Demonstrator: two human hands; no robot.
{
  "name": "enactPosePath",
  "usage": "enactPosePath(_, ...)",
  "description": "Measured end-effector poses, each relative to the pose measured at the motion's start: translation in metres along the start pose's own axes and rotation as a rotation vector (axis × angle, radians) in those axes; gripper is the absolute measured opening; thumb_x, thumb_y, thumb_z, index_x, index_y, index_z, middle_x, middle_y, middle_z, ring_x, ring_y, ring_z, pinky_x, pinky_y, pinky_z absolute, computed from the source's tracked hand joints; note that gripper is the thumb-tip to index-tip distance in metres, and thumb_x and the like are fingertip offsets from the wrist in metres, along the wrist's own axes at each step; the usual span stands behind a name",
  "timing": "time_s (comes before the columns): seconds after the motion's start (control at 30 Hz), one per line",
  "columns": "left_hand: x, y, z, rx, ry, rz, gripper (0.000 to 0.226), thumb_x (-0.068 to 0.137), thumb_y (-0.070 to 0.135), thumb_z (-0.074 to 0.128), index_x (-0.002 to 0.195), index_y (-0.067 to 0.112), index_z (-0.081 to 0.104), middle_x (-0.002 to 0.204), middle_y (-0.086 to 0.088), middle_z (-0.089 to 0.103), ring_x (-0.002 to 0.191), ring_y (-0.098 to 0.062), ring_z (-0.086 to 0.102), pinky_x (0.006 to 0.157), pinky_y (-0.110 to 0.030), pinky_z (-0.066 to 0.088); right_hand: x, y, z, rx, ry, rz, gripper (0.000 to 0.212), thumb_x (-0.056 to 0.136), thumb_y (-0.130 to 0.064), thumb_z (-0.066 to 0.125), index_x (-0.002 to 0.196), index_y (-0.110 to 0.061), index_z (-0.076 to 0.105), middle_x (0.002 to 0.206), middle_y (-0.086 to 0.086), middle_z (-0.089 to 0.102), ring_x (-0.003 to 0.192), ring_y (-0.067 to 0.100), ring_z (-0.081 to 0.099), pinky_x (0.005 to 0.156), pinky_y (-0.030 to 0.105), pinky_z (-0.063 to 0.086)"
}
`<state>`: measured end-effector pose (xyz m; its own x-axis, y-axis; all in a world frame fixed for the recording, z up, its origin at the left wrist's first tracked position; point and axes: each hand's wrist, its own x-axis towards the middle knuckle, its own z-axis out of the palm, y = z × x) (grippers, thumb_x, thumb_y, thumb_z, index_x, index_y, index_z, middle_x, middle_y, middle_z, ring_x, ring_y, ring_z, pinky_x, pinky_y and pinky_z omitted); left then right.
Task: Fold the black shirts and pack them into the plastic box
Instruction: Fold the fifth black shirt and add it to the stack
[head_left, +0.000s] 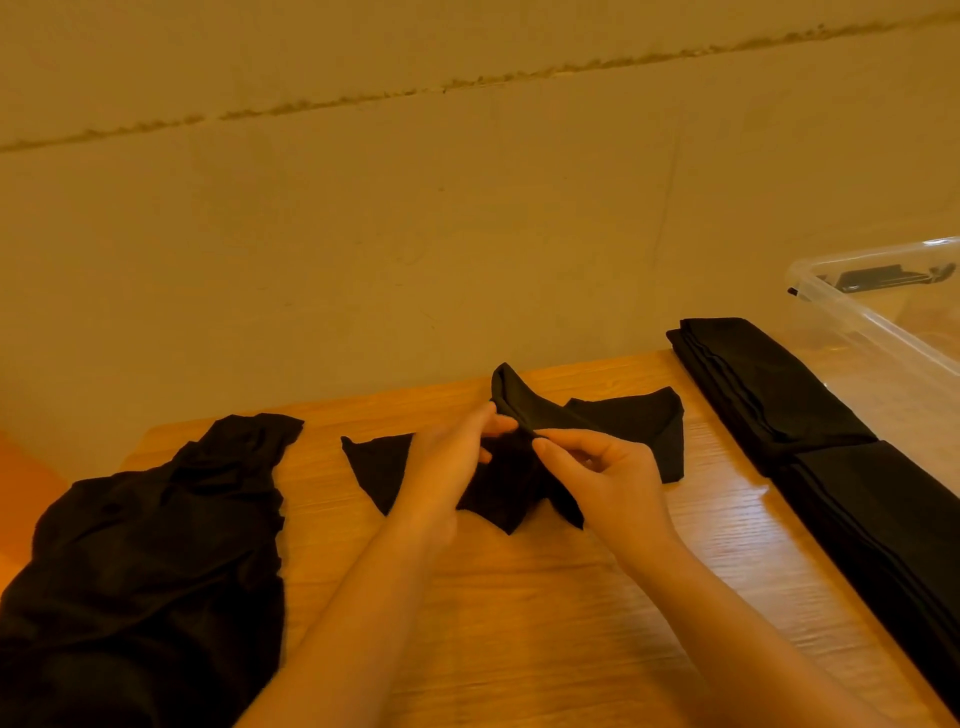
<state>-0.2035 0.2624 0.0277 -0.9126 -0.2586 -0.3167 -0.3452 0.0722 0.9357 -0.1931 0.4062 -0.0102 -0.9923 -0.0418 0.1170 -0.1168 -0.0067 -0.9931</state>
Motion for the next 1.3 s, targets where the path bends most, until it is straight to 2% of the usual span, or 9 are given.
enactPosePath(0.1, 0.044, 0.016, 0.000, 0.184, 0.015, 0.055, 0.015, 0.093, 0.031, 0.059, 0.102, 0.020, 0.065, 0.103, 0.003, 0.064, 0.085, -0.010, 0.057, 0.071, -0.026, 0.045, -0.002, 0.003, 0.004, -0.040, 0.003, -0.049, 0.019, 0.085, -0.013, 0.068, 0.098, -0.026, 0.071, 0.085, -0.010, 0.073, 0.086, 0.003, 0.068, 0.072, 0.017, 0.053)
enactPosePath(0.23, 0.096, 0.034, 0.009, 0.498, -0.115, -0.004, 0.013, 0.087, 0.019, 0.065, 0.095, 0.010, 0.062, 0.093, -0.009, 0.062, 0.082, -0.020, 0.057, 0.069, -0.029, 0.046, -0.001, 0.008, 0.006, -0.105, 0.021, -0.086, 0.019, 0.084, -0.017, 0.069, 0.098, -0.031, 0.069, 0.083, -0.011, 0.072, 0.083, 0.005, 0.067, 0.075, 0.022, 0.055)
enactPosePath(0.33, 0.125, 0.036, 0.021, 0.673, -0.153, -0.025, 0.024, 0.083, 0.015, 0.069, 0.104, 0.004, 0.065, 0.105, -0.013, 0.066, 0.085, -0.020, 0.062, 0.065, -0.028, 0.049, 0.000, 0.012, 0.007, -0.123, 0.014, -0.114, 0.021, 0.084, -0.019, 0.069, 0.097, -0.035, 0.068, 0.082, -0.012, 0.070, 0.083, 0.007, 0.067, 0.076, 0.024, 0.055)
enactPosePath(0.47, 0.148, 0.037, 0.032, 0.868, -0.154, 0.068, 0.029, 0.080, 0.007, 0.069, 0.108, 0.000, 0.067, 0.114, -0.018, 0.064, 0.104, -0.028, 0.063, 0.086, -0.038, 0.054, -0.001, 0.015, 0.006, -0.117, 0.008, -0.150, 0.023, 0.084, -0.017, 0.069, 0.097, -0.035, 0.068, 0.085, -0.012, 0.070, 0.085, 0.007, 0.066, 0.077, 0.024, 0.055)
enactPosePath(0.6, 0.158, 0.039, 0.035, 0.870, -0.197, 0.097, 0.026, 0.086, 0.006, 0.067, 0.112, 0.002, 0.067, 0.113, -0.014, 0.064, 0.101, -0.023, 0.060, 0.085, -0.035, 0.054, -0.002, 0.018, 0.001, -0.088, 0.030, -0.170, 0.023, 0.084, -0.015, 0.068, 0.098, -0.034, 0.068, 0.086, -0.013, 0.070, 0.085, 0.008, 0.067, 0.075, 0.022, 0.055)
enactPosePath(0.73, 0.160, 0.045, 0.027, 0.772, -0.235, 0.174, 0.024, 0.088, 0.017, 0.069, 0.108, 0.005, 0.068, 0.089, -0.005, 0.062, 0.069, -0.012, 0.056, 0.048, -0.017, 0.042, -0.002, 0.019, -0.004, -0.034, 0.061, -0.181, 0.019, 0.081, -0.027, 0.066, 0.099, -0.033, 0.069, 0.086, -0.010, 0.071, 0.086, 0.011, 0.067, 0.073, 0.025, 0.056)
enactPosePath(0.83, 0.162, 0.050, 0.016, 0.767, -0.312, 0.219, 0.028, 0.083, 0.021, 0.074, 0.108, 0.008, 0.069, 0.082, -0.001, 0.062, 0.065, -0.010, 0.056, 0.054, -0.019, 0.042, -0.001, 0.019, -0.007, -0.009, 0.063, -0.185, 0.021, 0.079, -0.031, 0.064, 0.099, -0.032, 0.069, 0.088, -0.010, 0.071, 0.088, 0.010, 0.067, 0.072, 0.025, 0.057)
enactPosePath(1.0, 0.160, 0.056, 0.008, 0.962, -0.529, 0.224, 0.040, 0.081, 0.005, 0.074, 0.117, 0.019, 0.063, 0.110, -0.003, 0.060, 0.086, -0.012, 0.058, 0.062, -0.019, 0.047, -0.001, 0.020, -0.010, 0.021, 0.051, -0.177, 0.023, 0.078, -0.029, 0.064, 0.099, -0.034, 0.073, 0.087, -0.010, 0.072, 0.088, 0.012, 0.068, 0.073, 0.024, 0.056)
enactPosePath(1.3, 0.164, 0.049, 0.033, 1.059, -0.358, 0.447, 0.028, 0.090, 0.017, 0.061, 0.117, 0.011, 0.066, 0.107, -0.005, 0.059, 0.089, -0.015, 0.054, 0.074, -0.025, 0.045, -0.004, 0.019, -0.011, 0.000, 0.025, -0.248, 0.023, 0.080, -0.041, 0.068, 0.102, -0.039, 0.069, 0.089, -0.013, 0.071, 0.088, 0.011, 0.067, 0.074, 0.018, 0.053)
